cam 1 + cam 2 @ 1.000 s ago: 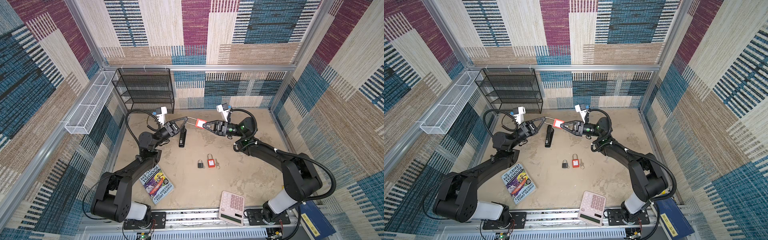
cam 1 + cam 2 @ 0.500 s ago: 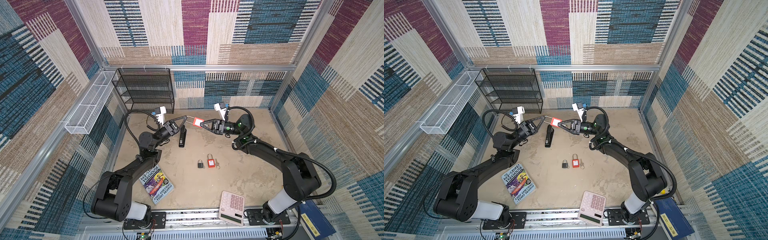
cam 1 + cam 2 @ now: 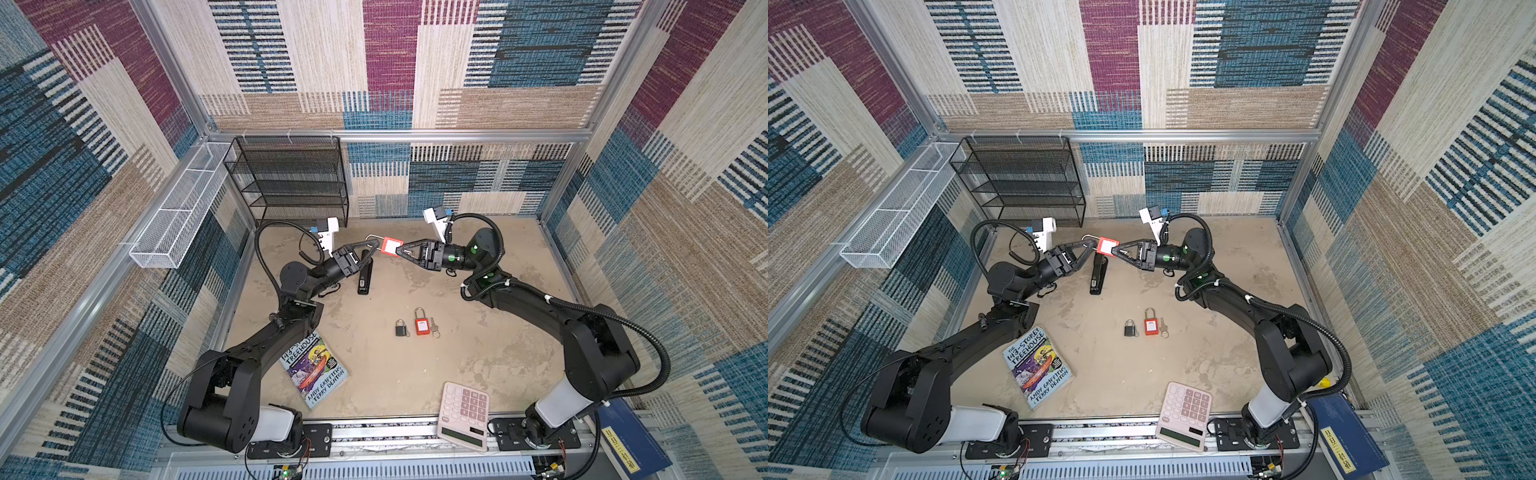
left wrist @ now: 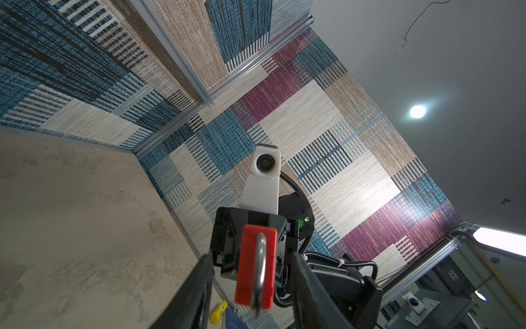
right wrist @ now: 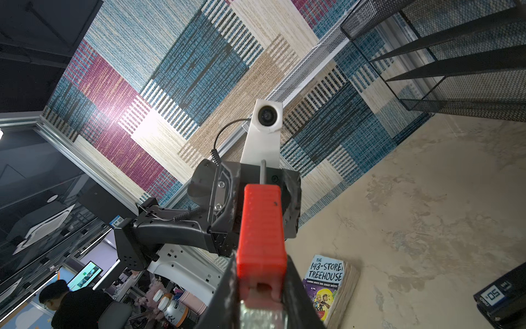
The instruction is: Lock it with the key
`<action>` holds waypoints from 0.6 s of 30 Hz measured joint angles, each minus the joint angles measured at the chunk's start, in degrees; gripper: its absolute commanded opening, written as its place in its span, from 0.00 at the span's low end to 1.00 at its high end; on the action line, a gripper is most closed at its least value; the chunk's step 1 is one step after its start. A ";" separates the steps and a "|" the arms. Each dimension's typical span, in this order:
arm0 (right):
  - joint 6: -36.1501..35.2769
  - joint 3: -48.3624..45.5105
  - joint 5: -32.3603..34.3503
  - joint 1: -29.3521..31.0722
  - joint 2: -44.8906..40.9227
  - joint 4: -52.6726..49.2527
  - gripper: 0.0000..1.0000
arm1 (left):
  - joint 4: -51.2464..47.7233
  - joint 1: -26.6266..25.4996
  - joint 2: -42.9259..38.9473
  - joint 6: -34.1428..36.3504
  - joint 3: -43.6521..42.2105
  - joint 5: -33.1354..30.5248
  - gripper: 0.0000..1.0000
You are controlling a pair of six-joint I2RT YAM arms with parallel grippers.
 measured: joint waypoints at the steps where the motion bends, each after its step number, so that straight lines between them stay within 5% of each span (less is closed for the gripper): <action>1: 0.02 0.04 0.02 0.17 0.28 0.02 0.08 | -0.57 -0.09 -0.17 0.42 -0.04 0.11 0.48; 12: 0.90 2.27 0.48 1.75 3.37 -0.52 0.08 | -4.04 -0.33 -1.64 2.67 -0.17 0.46 0.42; 18: 1.40 2.91 0.07 2.25 3.78 -0.15 0.09 | -4.81 -0.44 -1.55 3.28 -0.20 0.44 0.18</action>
